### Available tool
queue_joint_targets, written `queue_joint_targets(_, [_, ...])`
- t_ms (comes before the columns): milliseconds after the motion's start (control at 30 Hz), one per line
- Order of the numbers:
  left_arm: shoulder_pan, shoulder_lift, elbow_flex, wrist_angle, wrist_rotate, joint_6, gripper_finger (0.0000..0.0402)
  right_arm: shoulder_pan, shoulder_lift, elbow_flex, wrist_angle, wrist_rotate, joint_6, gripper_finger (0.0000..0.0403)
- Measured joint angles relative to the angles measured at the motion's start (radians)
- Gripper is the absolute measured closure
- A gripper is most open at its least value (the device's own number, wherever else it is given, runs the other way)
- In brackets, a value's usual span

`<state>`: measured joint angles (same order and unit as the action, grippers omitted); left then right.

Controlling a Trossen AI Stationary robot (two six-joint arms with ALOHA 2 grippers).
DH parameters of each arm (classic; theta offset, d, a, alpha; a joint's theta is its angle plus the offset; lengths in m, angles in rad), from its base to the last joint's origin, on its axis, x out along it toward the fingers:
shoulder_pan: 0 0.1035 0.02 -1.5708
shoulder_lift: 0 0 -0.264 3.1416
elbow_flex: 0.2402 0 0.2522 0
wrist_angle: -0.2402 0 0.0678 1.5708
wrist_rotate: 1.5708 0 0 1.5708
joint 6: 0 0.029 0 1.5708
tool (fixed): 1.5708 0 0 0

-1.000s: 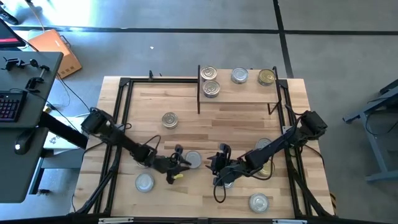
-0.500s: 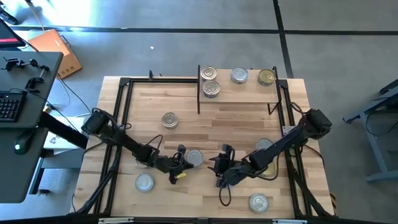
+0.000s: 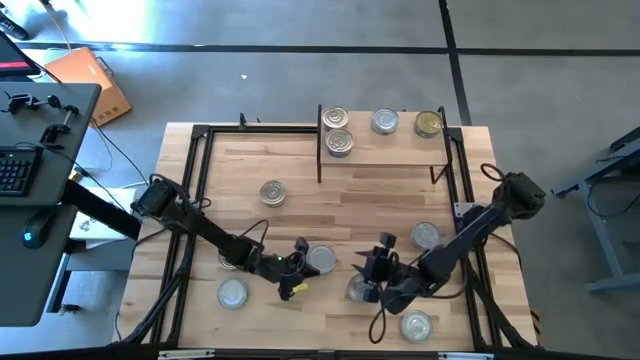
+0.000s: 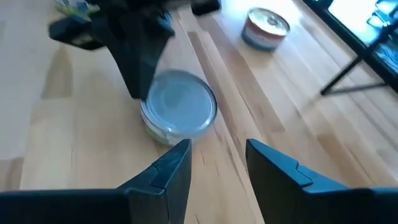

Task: Stack canned seafood by type on shelf
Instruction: Put the green white tuna can on the shelf

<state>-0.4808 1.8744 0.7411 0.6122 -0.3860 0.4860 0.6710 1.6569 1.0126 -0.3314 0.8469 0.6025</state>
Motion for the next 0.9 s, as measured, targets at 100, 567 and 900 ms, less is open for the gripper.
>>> queue_joint_targets(100, [0.000,0.000,0.009,-0.001,-0.006,0.016,0.0401,0.011,0.000,0.000,-0.031,0.011,0.043,0.0258])
queue_joint_targets(567, [0.047,-0.004,0.106,-0.025,-0.023,0.149,0.0401,0.032,0.000,0.000,-0.215,0.033,0.179,0.0258])
queue_joint_targets(900, [0.207,-0.004,0.321,-0.189,0.092,0.286,0.0401,0.137,0.001,0.000,-0.399,0.096,0.467,0.0258])
